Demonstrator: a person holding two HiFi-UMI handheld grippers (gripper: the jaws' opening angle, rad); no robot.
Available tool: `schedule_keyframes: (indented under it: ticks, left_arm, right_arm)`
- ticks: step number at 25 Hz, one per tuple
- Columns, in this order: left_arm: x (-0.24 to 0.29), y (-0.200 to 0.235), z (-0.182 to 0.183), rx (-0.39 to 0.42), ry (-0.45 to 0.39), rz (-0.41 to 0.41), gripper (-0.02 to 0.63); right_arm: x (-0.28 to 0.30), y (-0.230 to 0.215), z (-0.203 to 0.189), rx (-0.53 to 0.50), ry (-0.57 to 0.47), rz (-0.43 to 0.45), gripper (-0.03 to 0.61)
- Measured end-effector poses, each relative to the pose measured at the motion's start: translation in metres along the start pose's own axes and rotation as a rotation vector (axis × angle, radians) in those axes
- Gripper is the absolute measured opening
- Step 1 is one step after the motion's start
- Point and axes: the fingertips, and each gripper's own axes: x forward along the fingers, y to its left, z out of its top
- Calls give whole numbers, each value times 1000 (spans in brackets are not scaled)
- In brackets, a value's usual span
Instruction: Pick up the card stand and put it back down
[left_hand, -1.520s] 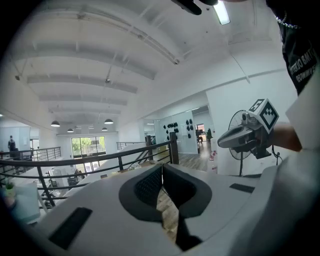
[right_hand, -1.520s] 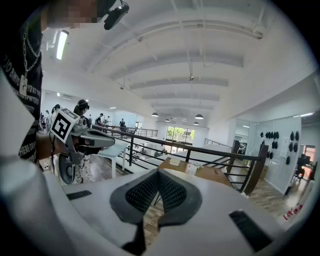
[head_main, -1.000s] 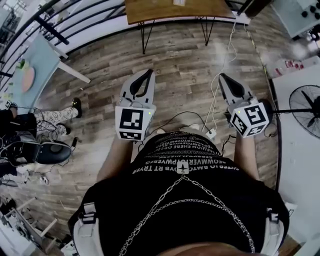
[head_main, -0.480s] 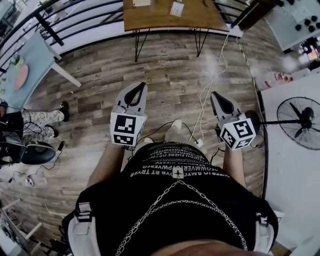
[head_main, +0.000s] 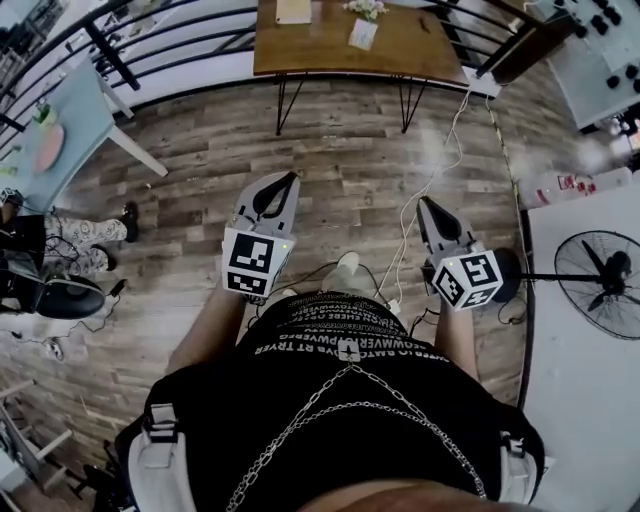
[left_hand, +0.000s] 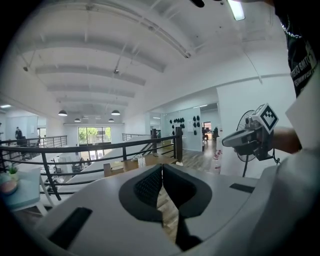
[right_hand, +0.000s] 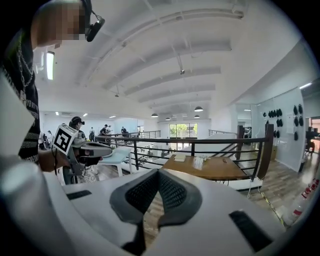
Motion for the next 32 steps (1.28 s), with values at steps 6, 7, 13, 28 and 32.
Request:
schedule_keyframes:
  ticks: [6, 7, 13, 28, 32]
  left_arm:
    - [51, -7, 9, 3, 20, 24, 29]
    - [59, -9, 11, 5, 21, 25, 29]
    - [110, -21, 24, 47, 35, 6, 29]
    - [173, -28, 60, 4, 31, 73, 29]
    - [173, -19, 56, -8, 44, 130, 29]
  right_arm:
    - [24, -45, -4, 23, 12, 39, 15]
    - [27, -54, -4, 26, 9, 41, 15]
    - [44, -103, -4, 58, -9, 42, 15]
    - [85, -162, 4, 108, 7, 184, 15]
    - [94, -171, 6, 93, 4, 224, 15]
